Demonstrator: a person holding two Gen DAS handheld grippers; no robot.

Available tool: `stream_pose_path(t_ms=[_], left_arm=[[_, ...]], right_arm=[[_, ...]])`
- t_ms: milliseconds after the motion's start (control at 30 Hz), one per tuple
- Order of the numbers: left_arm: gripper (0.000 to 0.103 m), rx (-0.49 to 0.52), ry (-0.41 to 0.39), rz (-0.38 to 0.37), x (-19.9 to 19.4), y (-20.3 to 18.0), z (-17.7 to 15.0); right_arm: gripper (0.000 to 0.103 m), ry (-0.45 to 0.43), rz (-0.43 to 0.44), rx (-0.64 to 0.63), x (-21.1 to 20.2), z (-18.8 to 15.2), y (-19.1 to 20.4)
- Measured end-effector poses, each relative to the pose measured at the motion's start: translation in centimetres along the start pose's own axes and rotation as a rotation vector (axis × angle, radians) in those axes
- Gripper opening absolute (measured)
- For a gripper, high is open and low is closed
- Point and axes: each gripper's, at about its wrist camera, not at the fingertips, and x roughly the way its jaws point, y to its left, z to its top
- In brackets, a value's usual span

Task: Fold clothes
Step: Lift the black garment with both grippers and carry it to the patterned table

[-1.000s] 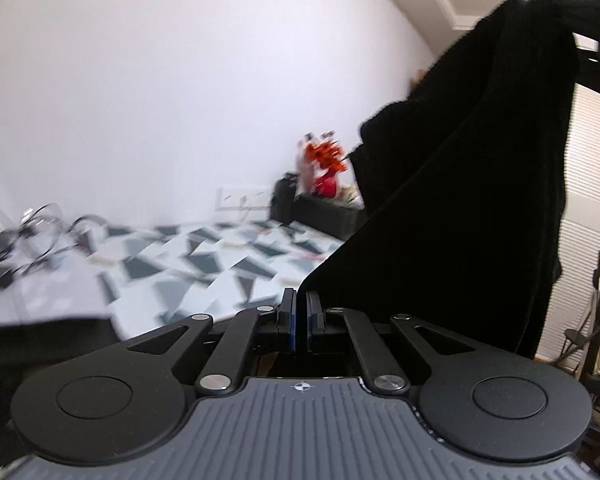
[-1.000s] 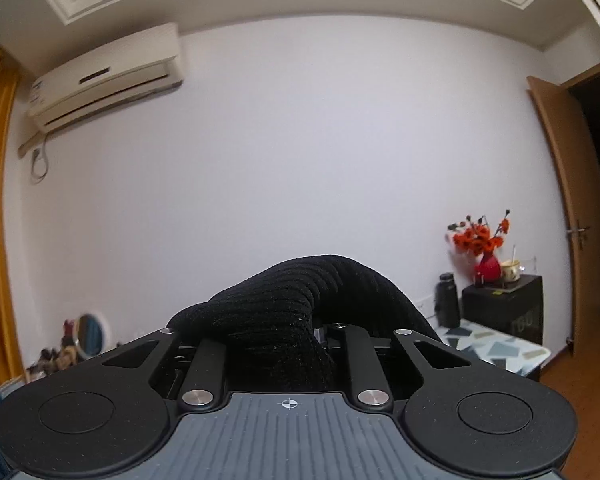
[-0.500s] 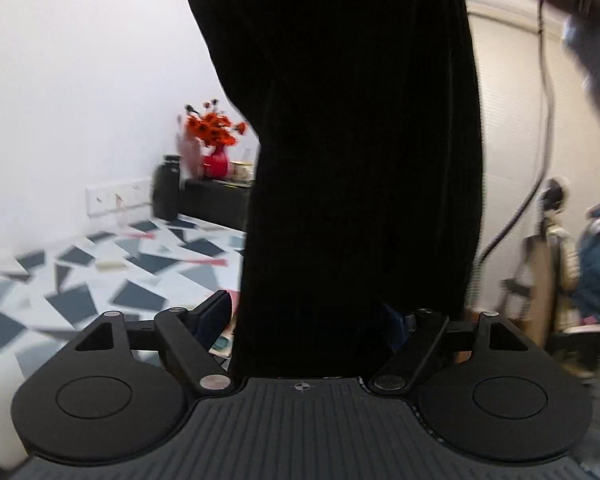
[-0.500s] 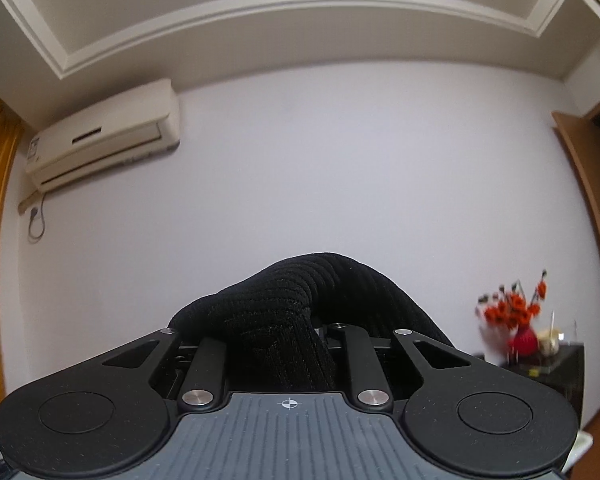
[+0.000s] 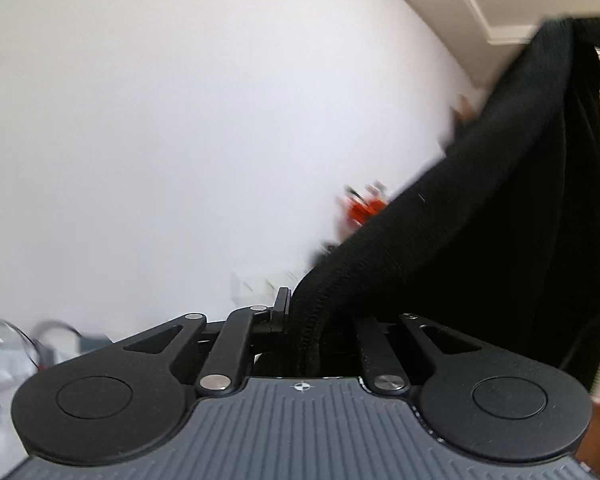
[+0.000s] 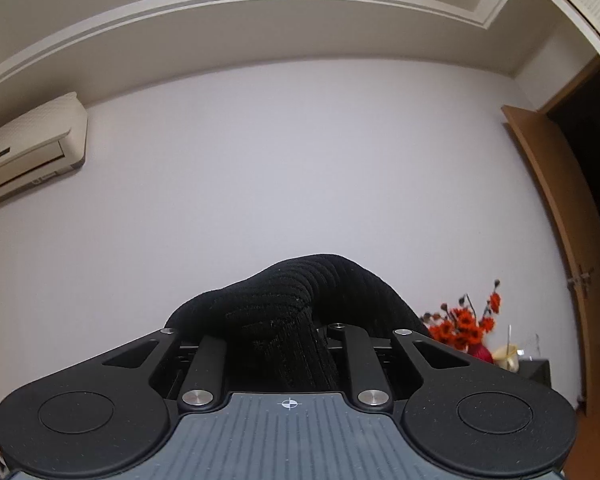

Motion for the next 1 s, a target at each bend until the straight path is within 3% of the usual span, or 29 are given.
stream_pose_path(t_ms=[233,367,467,633,800,1000], left_arm=[[0.01,-0.013,-0.089,0.221,4.3,-1.9,2.7],[0.01,-0.001,-0.042,0.301,6.2,-4.3,1.6],[0.01,0.02,0.037,0.366,7.5,-5.6,-0.3],[0.01,-0.002,0.196,0.444,9.0,-5.7,-3.8],[0.01,-0.054,0.316,0.507,9.5,-3.6,-7.1],[0.01,-0.128,0.426,0.61,13.1,4.9,-9.3]], right_arm=[[0.012,-0.022,0.149,-0.011,8.3,0.4,-9.4],[0.012,0.051,0.203,-0.008,13.2,-0.8,-15.3],[0.012,0.145,0.215,-0.01,16.9,-4.2,-19.1],[0.012,0.406,0.165,0.065,24.7,-13.3,-23.8],[0.012,0.637,0.107,0.061,33.6,-23.2,-23.0],[0.011,0.727,0.137,-0.107,42.1,-34.8,-13.6]])
